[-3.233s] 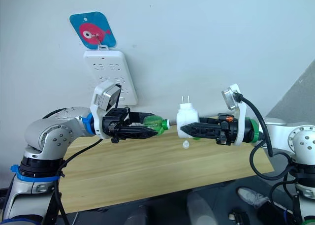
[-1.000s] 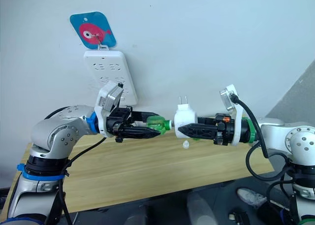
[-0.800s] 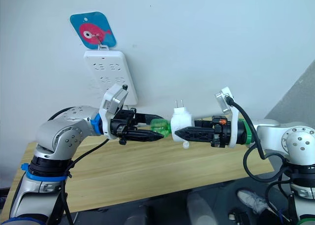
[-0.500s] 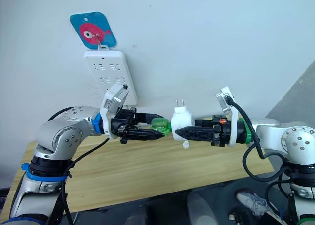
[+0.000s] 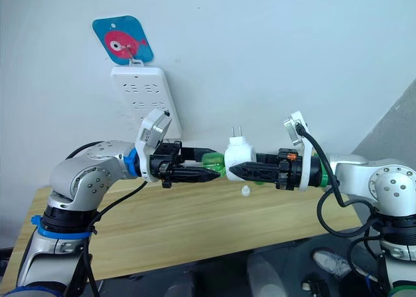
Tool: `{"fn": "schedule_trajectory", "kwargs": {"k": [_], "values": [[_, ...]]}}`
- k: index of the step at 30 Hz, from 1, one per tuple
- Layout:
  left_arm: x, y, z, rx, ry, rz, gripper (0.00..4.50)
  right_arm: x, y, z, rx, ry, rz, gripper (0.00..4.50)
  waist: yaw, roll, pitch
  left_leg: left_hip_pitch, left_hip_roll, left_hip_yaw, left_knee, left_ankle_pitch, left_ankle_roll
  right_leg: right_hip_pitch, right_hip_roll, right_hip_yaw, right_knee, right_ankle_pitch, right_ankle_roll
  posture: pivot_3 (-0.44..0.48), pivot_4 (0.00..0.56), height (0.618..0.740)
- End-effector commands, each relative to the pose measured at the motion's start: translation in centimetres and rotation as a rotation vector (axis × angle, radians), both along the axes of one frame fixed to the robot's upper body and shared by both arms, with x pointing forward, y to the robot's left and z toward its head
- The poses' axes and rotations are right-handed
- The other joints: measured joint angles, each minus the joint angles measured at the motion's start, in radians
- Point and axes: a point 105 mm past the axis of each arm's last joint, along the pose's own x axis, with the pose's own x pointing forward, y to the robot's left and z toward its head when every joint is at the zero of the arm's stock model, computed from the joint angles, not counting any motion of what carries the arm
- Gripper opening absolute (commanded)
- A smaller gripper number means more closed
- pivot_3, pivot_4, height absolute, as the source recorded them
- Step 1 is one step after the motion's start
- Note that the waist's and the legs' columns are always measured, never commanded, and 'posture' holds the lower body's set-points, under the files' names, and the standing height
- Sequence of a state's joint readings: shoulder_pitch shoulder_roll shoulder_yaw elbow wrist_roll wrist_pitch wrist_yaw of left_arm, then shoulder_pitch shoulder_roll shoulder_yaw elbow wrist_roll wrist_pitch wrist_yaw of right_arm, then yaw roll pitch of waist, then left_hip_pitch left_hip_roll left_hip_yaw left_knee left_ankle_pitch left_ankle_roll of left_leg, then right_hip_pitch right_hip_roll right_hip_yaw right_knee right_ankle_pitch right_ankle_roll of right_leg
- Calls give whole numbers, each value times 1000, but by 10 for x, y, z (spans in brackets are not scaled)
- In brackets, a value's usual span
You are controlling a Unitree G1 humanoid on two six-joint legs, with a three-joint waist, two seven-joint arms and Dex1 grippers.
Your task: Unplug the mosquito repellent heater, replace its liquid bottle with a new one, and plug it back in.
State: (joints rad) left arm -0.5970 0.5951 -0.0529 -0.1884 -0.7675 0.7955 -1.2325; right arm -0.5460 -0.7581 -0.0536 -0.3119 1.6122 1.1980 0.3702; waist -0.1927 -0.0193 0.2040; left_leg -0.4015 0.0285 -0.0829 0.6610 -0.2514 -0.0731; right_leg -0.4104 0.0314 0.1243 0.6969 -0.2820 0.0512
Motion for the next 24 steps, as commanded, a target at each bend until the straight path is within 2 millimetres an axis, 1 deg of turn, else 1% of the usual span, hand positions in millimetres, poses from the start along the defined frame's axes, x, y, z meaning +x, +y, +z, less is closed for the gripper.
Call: {"fn": "schedule_trajectory", "kwargs": {"k": [1, 6, 13, 14, 15, 17, 19, 24], "values": [[-14, -12, 13, -32, -82, -100, 2314, -18, 11, 0, -41, 5, 119, 2993, 0, 0, 0, 0, 0, 0, 0, 0, 0, 0, 0, 0, 0, 0, 0, -187, 114, 736], [-9, -13, 13, -53, -85, -75, 2314, -19, 6, -2, -80, 37, 124, 2993, 0, 0, 0, 0, 0, 0, 0, 0, 0, 0, 0, 0, 0, 0, 0, -192, 114, 736], [-8, -17, 12, -73, -80, -68, 2314, -18, 6, -2, -105, 55, 108, 2993, 0, 0, 0, 0, 0, 0, 0, 0, 0, 0, 0, 0, 0, 0, 0, -193, 114, 736], [-8, -17, 11, -77, -79, -64, 2314, -17, 5, -3, -112, 53, 94, 3553, 0, 0, 0, 0, 0, 0, 0, 0, 0, 0, 0, 0, 0, 0, 0, -193, 114, 736], [-7, -17, 11, -79, -78, -60, 2314, -15, 4, -3, -118, 52, 80, 3720, 0, 0, -1, 0, 0, 0, 0, 0, 0, 0, 0, 0, 0, 0, 0, -193, 114, 736], [-7, -17, 10, -84, -76, -57, 2314, -13, 2, -3, -126, 52, 60, 4375, 0, 0, -2, 0, 0, 0, 0, 0, 0, 0, 0, 0, 0, 0, 0, -193, 114, 736], [-7, -18, 10, -86, -75, -56, 2314, -12, 1, -3, -126, 55, 52, 4500, 0, 0, -2, 0, 0, 0, 0, 0, 0, 0, 0, 0, 0, 0, 0, -193, 114, 736], [-7, -17, 7, -87, -70, -52, 2314, -13, -2, 1, -119, 59, 47, 4500, 0, 0, -2, 0, 0, 0, 0, 0, 0, 0, 0, 0, 0, 0, 0, -193, 114, 736]]}}
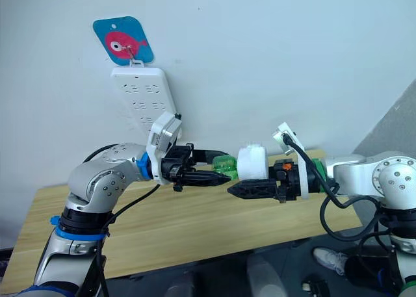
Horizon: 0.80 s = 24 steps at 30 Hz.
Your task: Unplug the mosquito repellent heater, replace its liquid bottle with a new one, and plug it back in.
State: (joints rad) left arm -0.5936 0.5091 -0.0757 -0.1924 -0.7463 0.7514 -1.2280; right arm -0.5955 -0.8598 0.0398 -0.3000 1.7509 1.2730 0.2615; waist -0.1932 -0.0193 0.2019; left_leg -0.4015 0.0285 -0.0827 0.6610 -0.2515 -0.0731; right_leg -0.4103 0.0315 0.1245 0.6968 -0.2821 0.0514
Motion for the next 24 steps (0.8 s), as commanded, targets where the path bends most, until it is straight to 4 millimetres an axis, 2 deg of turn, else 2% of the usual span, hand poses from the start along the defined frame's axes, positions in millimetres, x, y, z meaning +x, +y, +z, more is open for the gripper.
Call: {"fn": "schedule_trajectory", "kwargs": {"k": [1, 6, 14, 18, 22, 24], "values": [[-3, 1, 8, -27, -46, -4, 2314, -3, -2, 13, 34, -31, 7, 4500, 0, 0, 0, 0, 0, 0, 0, 0, 0, 0, 0, 0, 0, 0, 0, -193, 114, 736], [1, 1, 8, -46, -41, 25, 2314, -6, -3, 17, 39, -37, 18, 4500, 0, 0, 0, 0, 0, 0, 0, 0, 0, 0, 0, 0, 0, 0, 0, -193, 114, 736], [12, 0, 11, -92, -39, 89, 2314, -26, -7, 19, -7, -87, 101, 4500, 1, 0, -2, 0, 0, 0, 0, 0, 0, 0, 0, 0, 0, 0, 0, -207, 95, 736], [15, 1, 12, -103, -32, 99, 2314, -34, -11, 15, -73, -195, 114, 4500, 1, 0, -6, 0, 0, 0, 0, 0, 0, 0, 0, 0, 0, 0, 0, -213, 90, 736], [17, 3, 15, -111, -17, 101, 2314, -33, -18, 13, -96, -288, 66, 4500, 1, 0, -17, 0, 0, 0, 0, 0, 0, 0, 0, -1, -1, 0, 0, -217, 89, 736], [17, 6, 16, -110, -7, 95, 2314, -32, -28, 11, -122, -302, 35, 4127, 2, 0, -18, 0, 0, 0, 0, 0, 0, 0, 0, 0, -1, 0, 1, -221, 88, 736]]}}
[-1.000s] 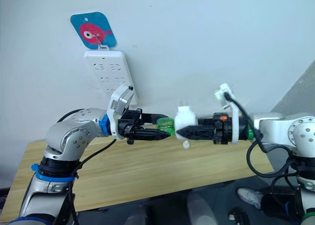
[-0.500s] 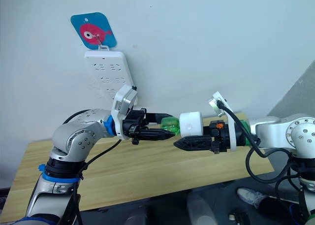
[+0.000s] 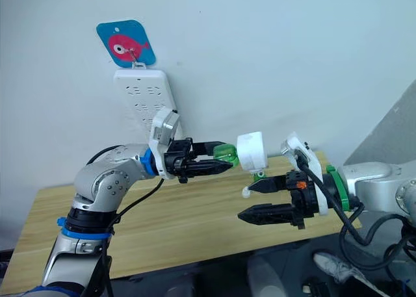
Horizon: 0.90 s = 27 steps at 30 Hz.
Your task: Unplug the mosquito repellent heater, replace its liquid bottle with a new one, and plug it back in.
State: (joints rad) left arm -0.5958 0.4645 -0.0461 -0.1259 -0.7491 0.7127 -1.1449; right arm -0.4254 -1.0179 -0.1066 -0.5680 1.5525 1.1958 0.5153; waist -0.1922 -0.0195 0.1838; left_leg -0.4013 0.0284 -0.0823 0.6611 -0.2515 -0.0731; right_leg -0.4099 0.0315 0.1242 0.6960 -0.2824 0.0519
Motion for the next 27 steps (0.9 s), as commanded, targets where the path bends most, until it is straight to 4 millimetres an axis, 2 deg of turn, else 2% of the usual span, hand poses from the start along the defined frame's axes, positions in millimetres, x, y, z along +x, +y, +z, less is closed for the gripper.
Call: {"fn": "schedule_trajectory", "kwargs": {"k": [1, 3, 8, 11, 12, 14, 18, 22, 27], "values": [[-2, 6, 16, -39, -22, -23, 2314, 0, -16, 9, -22, -100, -44, 3871, 2, 0, 0, 0, 0, 0, 0, 0, 0, 0, 0, 0, 0, 0, 0, -223, 88, 736], [-3, 8, 17, -31, -6, -40, 2314, 4, -27, 8, -58, -139, -83, 3171, 0, 0, 0, 0, 0, 0, 0, 0, 0, 0, 0, 0, 0, 0, 0, -232, 90, 736], [-6, 14, 18, -10, 35, -86, 2314, 29, -50, -3, -118, -212, -214, 1362, -4, 0, -2, 1, 0, 0, 0, 0, 0, 0, 0, 0, 0, 0, 0, -243, 90, 736], [-10, 16, 20, 2, 55, -116, 2314, 45, -52, -6, -112, -267, -248, 183, -5, 0, -3, 1, 0, 0, 0, 0, 0, 0, 0, 0, 0, 0, 0, -243, 90, 736], [-10, 16, 20, -1, 61, -119, 2314, 50, -50, -6, -111, -293, -247, 11, -6, 1, -4, 1, 0, 0, 0, 0, 0, 0, 0, 0, 0, 0, 0, -245, 88, 736], [-11, 16, 22, -5, 73, -127, 2314, 58, -46, -10, -129, -326, -247, 0, -8, 1, -4, 1, 0, 1, 0, 0, 0, 0, 0, 0, 0, 0, 0, -245, 88, 736], [-13, 15, 22, 4, 89, -143, 2314, 76, -24, -23, -144, -391, -214, 0, -15, 1, -5, 1, 0, 0, 0, 0, 0, 0, 0, 0, 1, 0, 0, -241, 88, 736], [-13, 15, 21, 5, 94, -133, 2314, 68, -1, -17, -52, -353, -116, 0, -15, 1, -5, 1, 0, -1, 0, 0, 0, 0, 0, 0, 1, 0, 0, -235, 89, 736], [-10, 16, 21, 1, 83, -103, 2314, 51, 11, -3, 39, -297, -44, 0, -11, 1, -5, 1, 0, -1, 0, 0, 0, 1, 0, -1, 1, 3, -4, -223, 93, 736]]}}
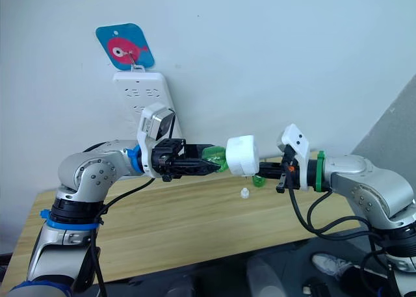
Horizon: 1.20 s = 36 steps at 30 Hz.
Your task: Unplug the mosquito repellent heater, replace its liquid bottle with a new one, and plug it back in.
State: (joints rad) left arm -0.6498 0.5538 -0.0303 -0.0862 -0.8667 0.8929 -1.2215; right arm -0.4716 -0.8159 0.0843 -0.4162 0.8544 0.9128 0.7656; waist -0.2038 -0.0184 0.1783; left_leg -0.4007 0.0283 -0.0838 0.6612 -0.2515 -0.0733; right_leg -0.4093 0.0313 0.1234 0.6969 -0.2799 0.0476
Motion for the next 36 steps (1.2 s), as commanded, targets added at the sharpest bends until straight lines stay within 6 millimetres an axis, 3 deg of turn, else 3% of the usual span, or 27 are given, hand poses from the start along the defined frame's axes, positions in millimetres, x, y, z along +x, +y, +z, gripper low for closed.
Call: {"fn": "schedule_trajectory", "kwargs": {"k": [1, 12, 23, 30, 36], "values": [[-2, 2, 13, -30, -66, 12, 2314, -16, 9, 27, 81, -17, 82, 0, 1, 0, 0, 0, 0, 0, 0, 0, 0, 0, 0, 0, 0, 0, 0, -223, 93, 736], [9, 3, 4, 12, -141, 81, 2314, -34, 20, 51, 185, 27, 120, 0, 1, 0, 0, 0, 0, 0, 0, 0, 0, 0, 0, 0, 0, 0, 0, -231, 95, 736], [15, 2, 0, 44, -196, 107, 2314, -38, 29, 66, 230, 36, 147, 0, 1, 0, 0, 0, 0, 0, 0, 0, 0, 0, 0, 0, 0, 0, 0, -227, 94, 736], [11, 1, -7, 82, -234, 82, 2314, -33, 31, 78, 256, 40, 138, 0, 0, 0, 0, 0, 0, 0, 0, 0, 0, 0, 0, 0, 0, 0, 0, -228, 91, 736], [5, 0, -9, 87, -233, 41, 2314, -26, 30, 77, 255, 51, 112, 0, 0, 0, 0, 0, 0, 0, 0, 0, 0, 0, 0, 0, 0, 0, 0, -227, 91, 736]]}}
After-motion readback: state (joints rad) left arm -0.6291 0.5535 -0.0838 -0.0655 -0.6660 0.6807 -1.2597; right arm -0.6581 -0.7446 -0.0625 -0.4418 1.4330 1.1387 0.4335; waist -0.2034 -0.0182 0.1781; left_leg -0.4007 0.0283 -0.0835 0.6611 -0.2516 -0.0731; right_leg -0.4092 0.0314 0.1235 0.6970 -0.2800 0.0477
